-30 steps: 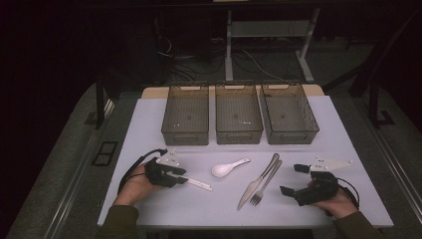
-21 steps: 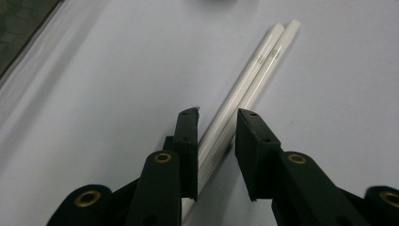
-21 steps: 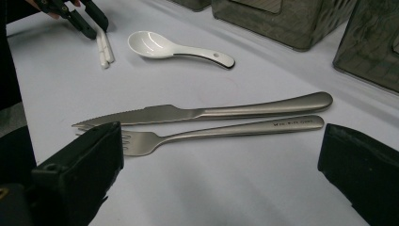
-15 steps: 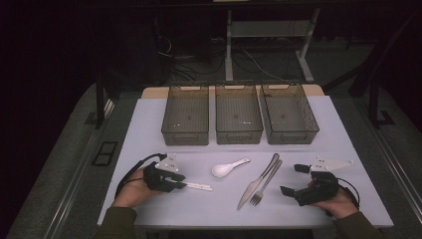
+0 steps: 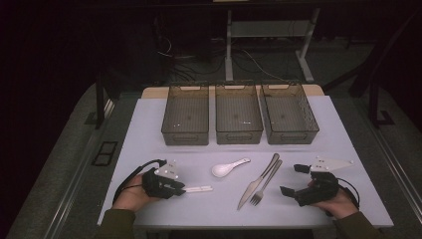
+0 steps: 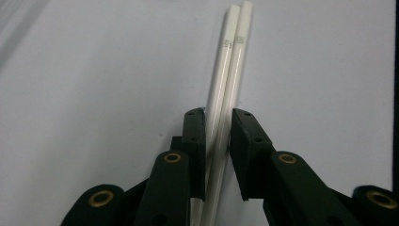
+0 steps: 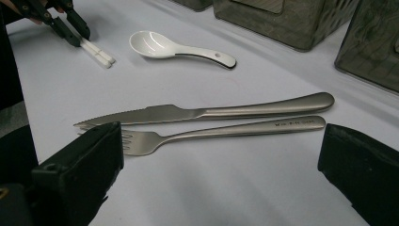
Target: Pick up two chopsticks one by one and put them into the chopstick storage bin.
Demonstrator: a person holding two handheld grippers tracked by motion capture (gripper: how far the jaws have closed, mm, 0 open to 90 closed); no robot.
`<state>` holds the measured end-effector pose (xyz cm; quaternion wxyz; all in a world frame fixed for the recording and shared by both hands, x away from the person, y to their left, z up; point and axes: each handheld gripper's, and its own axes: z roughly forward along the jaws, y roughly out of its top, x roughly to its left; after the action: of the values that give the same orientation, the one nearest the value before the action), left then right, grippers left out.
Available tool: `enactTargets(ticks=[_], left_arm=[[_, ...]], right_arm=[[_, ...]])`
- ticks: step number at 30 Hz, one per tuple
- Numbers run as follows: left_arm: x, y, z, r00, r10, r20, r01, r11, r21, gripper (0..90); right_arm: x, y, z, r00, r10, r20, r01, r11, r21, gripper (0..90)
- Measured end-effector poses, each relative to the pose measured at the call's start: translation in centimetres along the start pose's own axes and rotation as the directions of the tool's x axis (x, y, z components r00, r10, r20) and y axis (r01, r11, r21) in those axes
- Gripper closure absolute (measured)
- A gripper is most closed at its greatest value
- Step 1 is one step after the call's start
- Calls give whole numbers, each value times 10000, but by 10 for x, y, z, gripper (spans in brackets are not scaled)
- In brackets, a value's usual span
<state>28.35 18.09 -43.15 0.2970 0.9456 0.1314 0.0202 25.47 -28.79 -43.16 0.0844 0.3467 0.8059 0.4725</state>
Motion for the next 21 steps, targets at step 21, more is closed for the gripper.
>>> enactTargets(ticks=[21], left_arm=[[-4, 24, -1, 9998, -47, -178, 19, 9878, -1558, 609]], right_arm=[[0, 1, 0, 10000, 39, -34, -39, 10000, -35, 10]])
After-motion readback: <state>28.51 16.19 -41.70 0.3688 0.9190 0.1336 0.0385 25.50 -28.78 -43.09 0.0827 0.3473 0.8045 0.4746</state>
